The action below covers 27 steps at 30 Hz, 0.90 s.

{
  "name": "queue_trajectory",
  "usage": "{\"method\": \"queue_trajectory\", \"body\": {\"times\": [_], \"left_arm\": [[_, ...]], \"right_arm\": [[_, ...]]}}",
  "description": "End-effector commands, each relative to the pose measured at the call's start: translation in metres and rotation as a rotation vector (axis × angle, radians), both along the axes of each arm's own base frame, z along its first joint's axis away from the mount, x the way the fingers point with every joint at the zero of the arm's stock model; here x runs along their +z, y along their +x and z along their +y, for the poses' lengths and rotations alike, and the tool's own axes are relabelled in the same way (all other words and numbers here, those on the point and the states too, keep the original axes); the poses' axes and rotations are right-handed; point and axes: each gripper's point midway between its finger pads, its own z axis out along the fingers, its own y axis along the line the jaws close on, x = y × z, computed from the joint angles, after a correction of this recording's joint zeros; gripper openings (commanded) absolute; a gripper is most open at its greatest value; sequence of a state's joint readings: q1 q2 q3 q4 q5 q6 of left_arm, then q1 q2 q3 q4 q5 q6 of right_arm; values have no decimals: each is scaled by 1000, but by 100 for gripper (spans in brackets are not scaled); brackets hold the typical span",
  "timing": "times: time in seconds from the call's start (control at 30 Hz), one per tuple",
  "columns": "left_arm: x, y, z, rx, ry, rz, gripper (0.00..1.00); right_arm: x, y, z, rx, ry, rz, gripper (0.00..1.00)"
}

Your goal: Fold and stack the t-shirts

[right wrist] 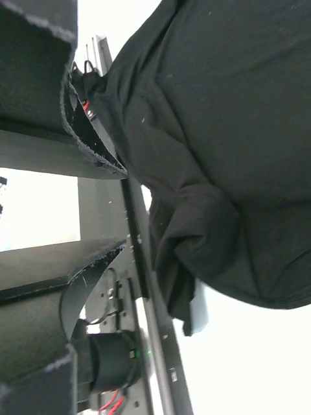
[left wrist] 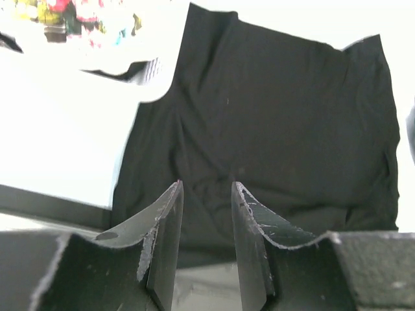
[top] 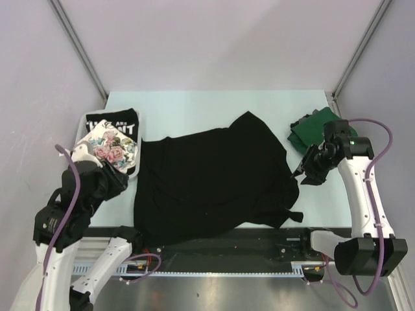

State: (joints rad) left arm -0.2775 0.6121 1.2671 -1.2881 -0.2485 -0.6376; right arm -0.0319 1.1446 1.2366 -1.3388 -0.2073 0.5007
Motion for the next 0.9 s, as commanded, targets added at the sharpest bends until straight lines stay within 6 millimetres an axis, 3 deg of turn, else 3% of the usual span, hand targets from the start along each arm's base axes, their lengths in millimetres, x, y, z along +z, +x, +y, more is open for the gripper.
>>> {"method": "queue_trajectory", "body": {"times": [0.0, 0.07, 0.27, 0.3, 0.53, 0.73, 0.87], "left_arm": [[17, 46, 1, 14, 62, -110, 41], [19, 63, -4, 16, 55, -135, 40], [15, 94, -18, -18, 48, -152, 38], [11, 97, -20, -31, 56, -145, 38], [9, 106, -27, -58, 49, -133, 38], [2, 108, -35, -98, 37, -112, 38], [1, 111, -39, -115, 36, -100, 36]], "right_arm": [[14, 53, 3, 7, 24, -160, 46], [16, 75, 2, -3, 18, -217, 46], [33, 169, 11, 73, 12, -501, 49], [21, 181, 11, 75, 15, -479, 49], [9, 259, 44, 223, 52, -599, 48], [-7, 314, 63, 378, -17, -614, 47], [-29, 327, 65, 414, -54, -581, 47]]}}
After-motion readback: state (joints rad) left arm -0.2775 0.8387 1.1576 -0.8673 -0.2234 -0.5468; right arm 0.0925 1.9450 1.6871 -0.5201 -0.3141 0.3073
